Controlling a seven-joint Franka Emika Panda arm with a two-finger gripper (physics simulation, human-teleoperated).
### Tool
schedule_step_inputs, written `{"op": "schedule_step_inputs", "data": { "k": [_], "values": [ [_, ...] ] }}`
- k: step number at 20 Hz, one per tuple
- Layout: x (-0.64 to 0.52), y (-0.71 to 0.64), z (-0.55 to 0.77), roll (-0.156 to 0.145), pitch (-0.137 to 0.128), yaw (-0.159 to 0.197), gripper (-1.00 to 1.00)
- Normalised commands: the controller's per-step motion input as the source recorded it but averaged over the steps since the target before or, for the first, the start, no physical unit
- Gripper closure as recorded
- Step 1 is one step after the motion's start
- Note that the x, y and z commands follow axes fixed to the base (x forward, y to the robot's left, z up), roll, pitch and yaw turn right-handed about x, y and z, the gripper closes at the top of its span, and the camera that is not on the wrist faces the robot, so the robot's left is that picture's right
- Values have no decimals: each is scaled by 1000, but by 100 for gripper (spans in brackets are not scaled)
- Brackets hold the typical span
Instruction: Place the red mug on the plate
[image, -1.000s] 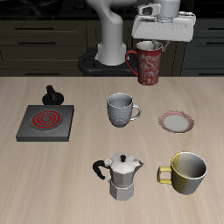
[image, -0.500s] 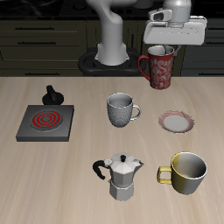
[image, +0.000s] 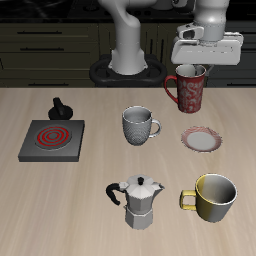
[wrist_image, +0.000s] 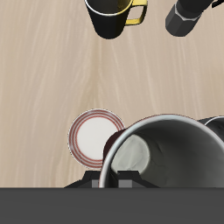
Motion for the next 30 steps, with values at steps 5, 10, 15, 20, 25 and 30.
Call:
{"op": "schedule_step_inputs", "data": {
  "k": [5,10,15,20,25,30],
  "values": [
    [6,251,-216,35,34,-2,100],
    [80,185,-164,33,-24,61,100],
    [157,38,-185,29,-3,31,100],
    [144,2,-408,5,63,-15,100],
    [-14,294,-367,49,47,27,100],
    [20,87,-108,8,11,16,100]
  ]
}}
